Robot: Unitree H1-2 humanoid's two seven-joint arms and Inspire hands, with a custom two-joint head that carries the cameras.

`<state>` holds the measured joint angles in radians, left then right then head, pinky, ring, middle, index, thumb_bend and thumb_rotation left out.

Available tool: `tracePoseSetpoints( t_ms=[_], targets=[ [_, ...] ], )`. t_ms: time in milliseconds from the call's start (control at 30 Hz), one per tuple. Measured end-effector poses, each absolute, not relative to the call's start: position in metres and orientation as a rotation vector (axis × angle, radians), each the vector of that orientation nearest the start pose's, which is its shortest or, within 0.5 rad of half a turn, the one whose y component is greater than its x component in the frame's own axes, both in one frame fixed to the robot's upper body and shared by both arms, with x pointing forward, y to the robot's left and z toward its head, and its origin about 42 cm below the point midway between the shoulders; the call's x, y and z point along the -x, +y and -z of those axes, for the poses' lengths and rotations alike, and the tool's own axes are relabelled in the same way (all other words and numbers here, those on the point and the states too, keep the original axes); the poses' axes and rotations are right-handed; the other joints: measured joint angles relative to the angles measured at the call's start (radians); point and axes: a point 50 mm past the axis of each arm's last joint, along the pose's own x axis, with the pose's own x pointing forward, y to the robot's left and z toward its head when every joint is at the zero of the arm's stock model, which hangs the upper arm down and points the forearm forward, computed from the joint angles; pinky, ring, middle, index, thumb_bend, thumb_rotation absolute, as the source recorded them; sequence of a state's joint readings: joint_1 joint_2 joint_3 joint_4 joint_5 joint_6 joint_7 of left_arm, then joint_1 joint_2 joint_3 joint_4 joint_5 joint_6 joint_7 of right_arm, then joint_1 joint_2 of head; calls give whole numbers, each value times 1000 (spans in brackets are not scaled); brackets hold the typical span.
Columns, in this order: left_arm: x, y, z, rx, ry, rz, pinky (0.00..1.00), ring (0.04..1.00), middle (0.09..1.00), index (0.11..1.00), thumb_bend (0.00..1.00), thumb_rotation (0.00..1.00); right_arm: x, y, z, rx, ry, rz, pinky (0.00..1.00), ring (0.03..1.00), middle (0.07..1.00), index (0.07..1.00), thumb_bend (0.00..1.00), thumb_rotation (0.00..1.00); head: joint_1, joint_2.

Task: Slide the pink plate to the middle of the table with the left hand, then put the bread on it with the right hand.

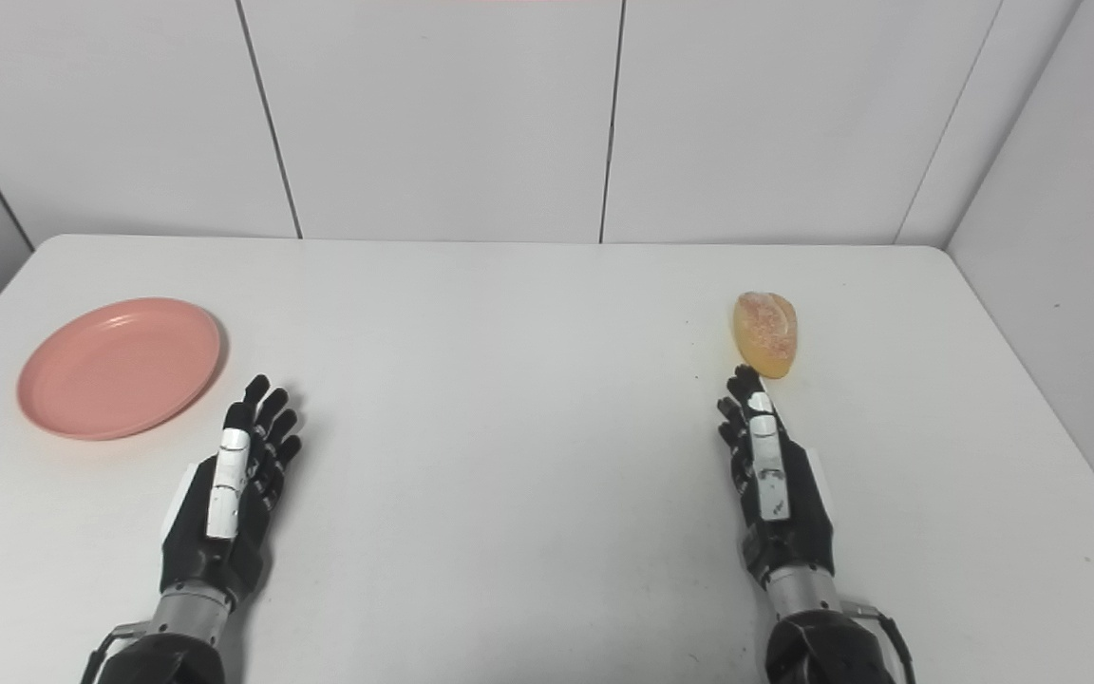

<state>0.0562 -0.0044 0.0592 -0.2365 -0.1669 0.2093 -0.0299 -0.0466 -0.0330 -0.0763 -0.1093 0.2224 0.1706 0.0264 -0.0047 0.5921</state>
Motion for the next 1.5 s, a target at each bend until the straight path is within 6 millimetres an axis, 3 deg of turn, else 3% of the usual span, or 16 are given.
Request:
tracePoseSetpoints(
  t_ms=[300, 400, 800, 1133, 1500],
  targets=[
    [-265, 215, -130, 139, 19, -17, 1000, 1000, 998, 1000, 819, 900, -298, -245, -127, -179, 8, -6, 996, 962, 971, 954, 789, 951, 97, -26],
    [-266, 208, -128, 127, 13, -14, 1000, 1000, 993, 1000, 820, 910, -300, -254, -124, -183, 9, -14, 1000, 965, 971, 952, 782, 942, 161, -58],
    [-268, 183, -120, 121, 2, -26, 1000, 1000, 994, 1000, 795, 915, -303, -273, -119, -194, -4, -37, 1000, 976, 987, 975, 745, 950, 252, -107],
    [-269, 181, -114, 122, -17, -31, 1000, 1000, 994, 1000, 764, 901, -306, -277, -116, -191, -14, -33, 1000, 972, 986, 977, 740, 954, 259, -158],
    [-272, 179, -111, 122, -28, -24, 1000, 1000, 999, 1000, 752, 906, -307, -276, -115, -182, -30, -33, 1000, 976, 993, 986, 724, 968, 253, -161]
  ],
)
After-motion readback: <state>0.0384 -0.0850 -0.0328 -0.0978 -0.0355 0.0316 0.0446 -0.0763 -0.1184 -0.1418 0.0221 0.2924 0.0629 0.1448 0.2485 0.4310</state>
